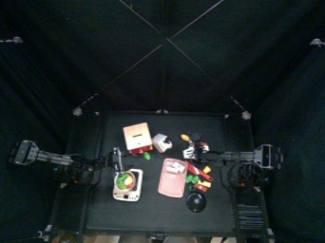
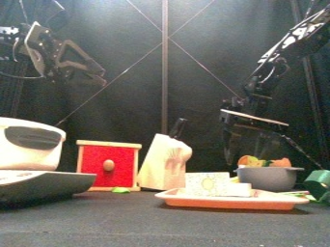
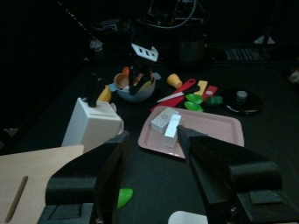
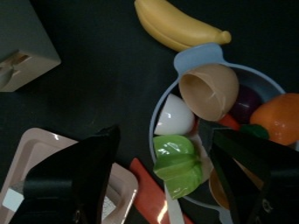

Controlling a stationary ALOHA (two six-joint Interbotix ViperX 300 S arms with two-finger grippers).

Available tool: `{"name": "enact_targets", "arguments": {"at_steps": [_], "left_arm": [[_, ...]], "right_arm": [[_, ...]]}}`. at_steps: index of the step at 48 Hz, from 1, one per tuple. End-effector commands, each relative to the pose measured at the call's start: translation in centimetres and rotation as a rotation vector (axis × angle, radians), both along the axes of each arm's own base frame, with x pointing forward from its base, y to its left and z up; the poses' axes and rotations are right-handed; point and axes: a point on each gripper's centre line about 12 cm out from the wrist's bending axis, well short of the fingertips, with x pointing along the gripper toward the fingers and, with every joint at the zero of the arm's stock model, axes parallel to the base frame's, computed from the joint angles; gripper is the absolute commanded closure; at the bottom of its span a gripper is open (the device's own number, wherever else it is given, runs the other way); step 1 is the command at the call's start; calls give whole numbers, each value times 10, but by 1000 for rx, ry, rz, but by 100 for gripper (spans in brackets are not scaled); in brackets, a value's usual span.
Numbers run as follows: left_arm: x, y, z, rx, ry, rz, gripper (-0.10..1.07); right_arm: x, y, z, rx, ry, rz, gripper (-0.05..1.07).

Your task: Grab starfruit bottom

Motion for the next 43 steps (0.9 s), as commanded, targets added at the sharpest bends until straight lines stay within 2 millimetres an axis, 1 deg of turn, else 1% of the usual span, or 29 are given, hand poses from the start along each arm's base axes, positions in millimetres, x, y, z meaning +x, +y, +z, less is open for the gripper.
{"name": "enact_targets", "arguments": {"at_steps": [1, 11, 17, 21, 23, 26, 31, 34, 37, 41, 43], "left_arm": [[3, 1, 6, 4, -21, 5, 12], [1, 3, 3, 5, -13, 13, 12], [0, 4, 1, 5, -8, 17, 12], [0, 4, 1, 4, -7, 20, 12], [0, 5, 1, 4, -7, 23, 12], [-1, 6, 0, 2, -4, 25, 12], [-1, 6, -2, 3, -1, 28, 12], [-2, 6, -1, 3, -2, 28, 12], [-2, 6, -1, 3, -2, 28, 12], [-2, 6, -2, 3, 1, 28, 12], [-2, 6, -2, 3, 1, 28, 12]], "right_arm": [[-1, -5, 4, -3, -18, -18, 3], [1, -9, -4, 7, -22, -14, 4], [3, -13, -11, 14, -26, -6, 9], [4, -13, -13, 14, -22, 2, 16], [4, -13, -13, 12, -22, 3, 21], [4, -12, -13, 14, -23, 2, 30], [4, -11, -9, 12, -29, -1, 51], [4, -11, -3, 6, -40, -5, 59], [6, -7, 5, -4, -53, 3, 63], [7, -1, 18, -22, -65, 13, 64], [7, 2, 21, -26, -63, 16, 65]]}}
